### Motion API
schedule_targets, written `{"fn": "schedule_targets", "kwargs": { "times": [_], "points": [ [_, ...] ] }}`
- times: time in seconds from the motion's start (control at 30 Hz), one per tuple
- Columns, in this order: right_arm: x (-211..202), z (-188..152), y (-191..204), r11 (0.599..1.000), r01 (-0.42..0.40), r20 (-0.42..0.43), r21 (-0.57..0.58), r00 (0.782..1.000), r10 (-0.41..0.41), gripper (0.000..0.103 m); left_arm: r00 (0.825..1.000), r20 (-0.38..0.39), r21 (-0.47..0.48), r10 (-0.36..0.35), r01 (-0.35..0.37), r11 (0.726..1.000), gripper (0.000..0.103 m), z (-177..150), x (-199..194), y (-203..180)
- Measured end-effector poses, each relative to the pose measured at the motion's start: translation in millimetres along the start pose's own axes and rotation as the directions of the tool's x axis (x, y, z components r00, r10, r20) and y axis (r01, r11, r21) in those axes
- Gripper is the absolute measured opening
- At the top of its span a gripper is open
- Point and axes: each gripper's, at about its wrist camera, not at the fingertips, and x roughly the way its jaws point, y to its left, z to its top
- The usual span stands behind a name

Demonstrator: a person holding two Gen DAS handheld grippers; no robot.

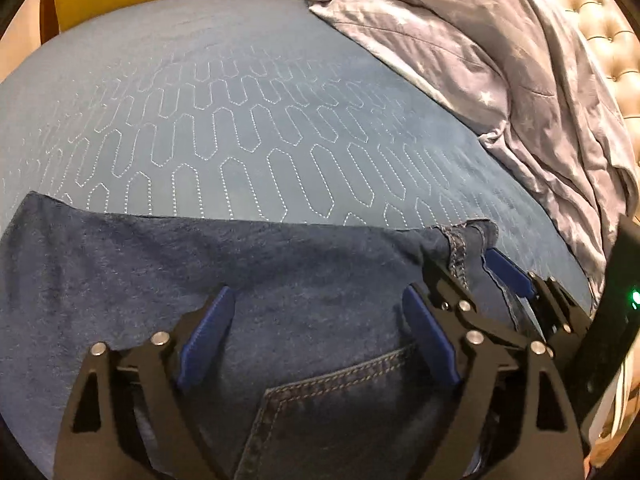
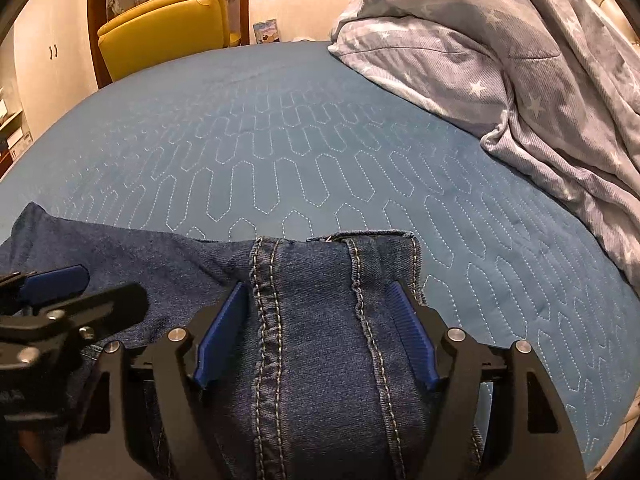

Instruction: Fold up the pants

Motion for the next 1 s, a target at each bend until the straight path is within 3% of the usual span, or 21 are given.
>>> {"fn": "schedule_targets", "kwargs": {
  "times": [0.2,0.33,0.37,0.4,0.5,0.53,0.6,0.67,0.73,0.83,0.93,1.0],
  "points": [
    [0.2,-0.6,0.4,1.000,-0.005,0.003,0.005,1.000,0.005,0.069,1.000,-0.010,-0.009,0.021,-0.021,1.000,0.093,10.7,6.5,-7.2],
    [0.6,-0.4,-0.3,1.000,-0.013,0.004,0.009,1.000,0.013,0.070,0.993,0.107,-0.059,0.045,-0.039,0.997,0.080,3.5,-27.0,-0.2],
    [0.4,-0.5,-0.1,1.000,-0.012,0.004,0.009,1.000,0.012,0.070,0.989,0.128,-0.079,0.070,-0.060,0.995,0.072,-1.8,-37.4,5.9],
    [0.1,-0.4,0.3,1.000,-0.009,0.005,0.007,1.000,0.009,0.070,0.987,0.137,-0.097,0.082,-0.069,0.993,0.056,-6.4,-45.1,11.8],
    [-0.9,-0.3,0.6,1.000,-0.009,0.009,0.005,1.000,0.009,0.072,0.989,0.131,-0.156,0.074,-0.053,0.986,0.027,-33.5,-65.6,37.1],
    [-1.2,0.0,1.1,1.000,-0.009,0.009,0.003,1.000,0.009,0.073,0.989,0.122,-0.151,0.083,-0.064,0.986,0.024,-39.6,-67.8,40.7],
    [-2.2,0.3,1.8,1.000,-0.003,0.011,-0.003,1.000,0.003,0.075,0.989,0.107,-0.118,0.102,-0.089,0.989,0.023,-53.1,-70.3,45.7],
    [-3.4,0.6,3.7,1.000,0.018,0.011,-0.008,1.000,-0.018,0.086,0.990,0.062,-0.052,0.123,-0.120,0.991,0.024,-60.5,-63.0,46.2],
    [-2.2,2.8,4.7,0.999,0.036,-0.007,-0.011,0.999,-0.037,0.089,0.987,0.071,0.022,0.147,-0.149,0.989,0.025,-59.9,-58.3,40.8],
    [-0.5,6.1,-5.1,0.999,0.020,-0.045,0.050,0.999,-0.018,0.098,0.985,0.096,0.008,0.146,-0.147,0.989,0.027,-58.4,-61.9,41.1],
    [0.6,5.0,-16.9,0.992,-0.042,-0.066,0.117,0.997,0.050,0.098,0.979,0.177,-0.020,0.098,-0.096,0.995,0.029,-72.6,-86.3,38.3],
    [-1.0,6.3,-20.9,0.989,-0.057,-0.068,0.138,0.995,0.067,0.098,0.971,0.212,0.006,0.112,-0.116,0.993,0.051,-86.0,-101.5,29.4]
  ]
}}
